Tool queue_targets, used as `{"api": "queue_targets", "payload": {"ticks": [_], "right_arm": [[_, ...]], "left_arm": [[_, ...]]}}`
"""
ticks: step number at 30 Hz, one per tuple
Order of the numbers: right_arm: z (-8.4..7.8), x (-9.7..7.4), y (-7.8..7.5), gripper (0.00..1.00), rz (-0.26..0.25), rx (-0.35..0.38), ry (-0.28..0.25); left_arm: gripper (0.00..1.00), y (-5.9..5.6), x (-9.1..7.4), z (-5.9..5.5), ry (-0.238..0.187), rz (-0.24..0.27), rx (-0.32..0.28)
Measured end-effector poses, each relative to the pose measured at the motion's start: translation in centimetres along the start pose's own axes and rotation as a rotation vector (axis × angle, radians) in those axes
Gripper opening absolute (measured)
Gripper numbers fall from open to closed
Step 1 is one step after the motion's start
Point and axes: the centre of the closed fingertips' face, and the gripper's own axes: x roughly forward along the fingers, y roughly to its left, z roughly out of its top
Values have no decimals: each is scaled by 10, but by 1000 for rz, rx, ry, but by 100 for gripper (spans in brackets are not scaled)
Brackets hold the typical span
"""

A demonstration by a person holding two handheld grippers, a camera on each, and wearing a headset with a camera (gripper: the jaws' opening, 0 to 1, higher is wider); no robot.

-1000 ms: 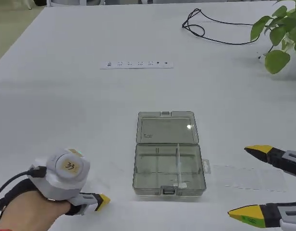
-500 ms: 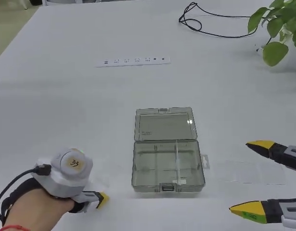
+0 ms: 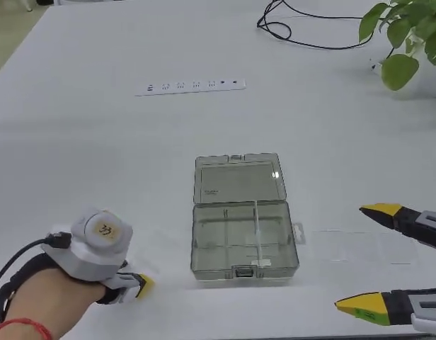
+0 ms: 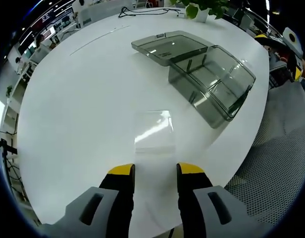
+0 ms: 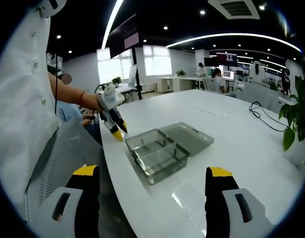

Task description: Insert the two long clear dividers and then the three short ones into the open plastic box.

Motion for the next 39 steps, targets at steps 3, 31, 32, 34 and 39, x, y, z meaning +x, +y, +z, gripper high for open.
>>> {"api": "queue_targets", "payload": {"ticks": [3,31,32,34,39], "right_arm": [[1,1,0,89,-2,-4,-2],[21,11,7,87,-4,-19,22],[24,12,7,86,-6,-18,17],[31,14,7,85,-12,-8,15],[53,20,10,83,-19,28,-10]], "left_arm": [[32,0,0,0,-5,0,2],[30,-7,-33,24,-229,-79,-169],[30,-8,-37,26,-241,-81,-176],[30,-10,-46,34,-290,-93,-198],[30,-20,-72,61,-414,-145,-240]]}}
